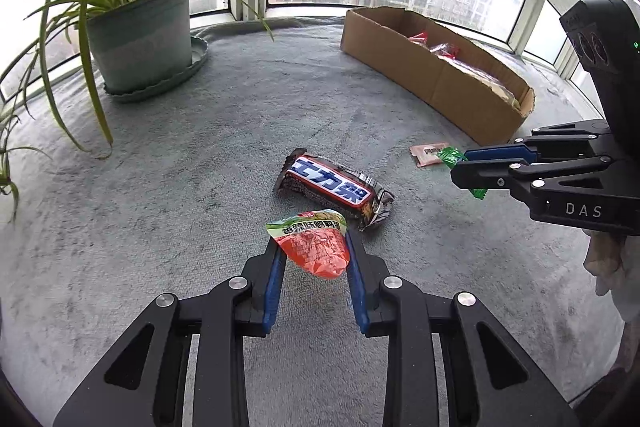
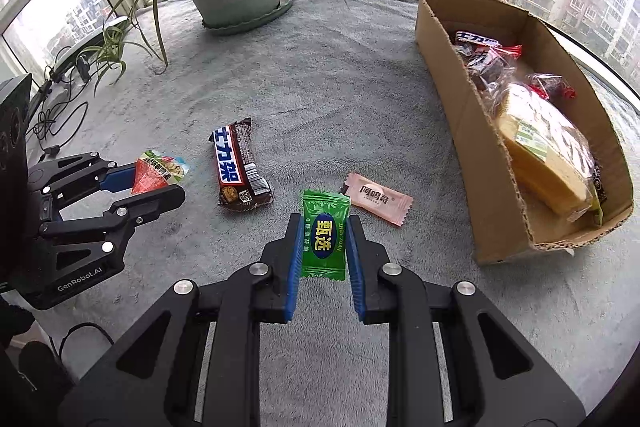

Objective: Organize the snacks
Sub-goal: 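Grasp orange candy packet with left gripper while right grasps green candy packet, then carry both held candy packets over the cardboard box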

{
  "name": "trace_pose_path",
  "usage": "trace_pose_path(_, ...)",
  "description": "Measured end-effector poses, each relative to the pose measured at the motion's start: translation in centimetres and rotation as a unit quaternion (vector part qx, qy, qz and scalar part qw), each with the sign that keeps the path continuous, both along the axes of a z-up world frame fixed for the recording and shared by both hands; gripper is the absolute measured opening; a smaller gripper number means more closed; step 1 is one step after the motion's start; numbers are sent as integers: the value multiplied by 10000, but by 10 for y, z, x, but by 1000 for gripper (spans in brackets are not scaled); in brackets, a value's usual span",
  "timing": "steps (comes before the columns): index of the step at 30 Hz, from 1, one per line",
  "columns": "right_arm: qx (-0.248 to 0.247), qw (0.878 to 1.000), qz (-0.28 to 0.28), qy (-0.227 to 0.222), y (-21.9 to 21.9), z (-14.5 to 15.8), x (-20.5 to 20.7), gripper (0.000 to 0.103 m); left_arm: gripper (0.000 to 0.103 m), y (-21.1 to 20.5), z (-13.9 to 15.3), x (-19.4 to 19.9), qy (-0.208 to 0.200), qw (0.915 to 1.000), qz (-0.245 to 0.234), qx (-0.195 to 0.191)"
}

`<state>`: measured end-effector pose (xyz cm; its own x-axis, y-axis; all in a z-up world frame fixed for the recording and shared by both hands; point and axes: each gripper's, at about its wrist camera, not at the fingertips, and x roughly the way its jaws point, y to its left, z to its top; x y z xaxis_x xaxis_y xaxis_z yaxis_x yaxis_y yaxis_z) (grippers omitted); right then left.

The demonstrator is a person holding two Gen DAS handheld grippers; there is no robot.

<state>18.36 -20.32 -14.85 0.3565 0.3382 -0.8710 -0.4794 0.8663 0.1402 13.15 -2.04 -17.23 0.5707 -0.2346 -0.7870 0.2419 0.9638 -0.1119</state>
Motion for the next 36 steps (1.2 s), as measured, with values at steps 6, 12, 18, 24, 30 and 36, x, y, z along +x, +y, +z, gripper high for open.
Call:
trace_pose_path(6,74,9995,-165,-265,-19,23,0,22,27,-7,21,5,-196,9998,-10,-13)
trace_pose_path(12,113,9980,-376,-493,-45,44,6,22,27,-23,43,15,-429,9990,-150,-53)
trace_pose_path(18,77,9955,-652,-679,-73,57,18,22,27,-49,62,29,-644,9972,-382,-85)
trace_pose_path(24,10,9929,-901,-778,-101,62,32,22,27,-74,71,43,-768,9954,-569,-100)
trace_pose_path(30,2,9898,-1224,-735,-129,58,49,22,27,-95,73,63,-684,9952,-643,-279)
trace_pose_path(36,-1,9868,-1492,-627,-155,49,68,22,27,-122,76,87,-616,9946,-749,-361)
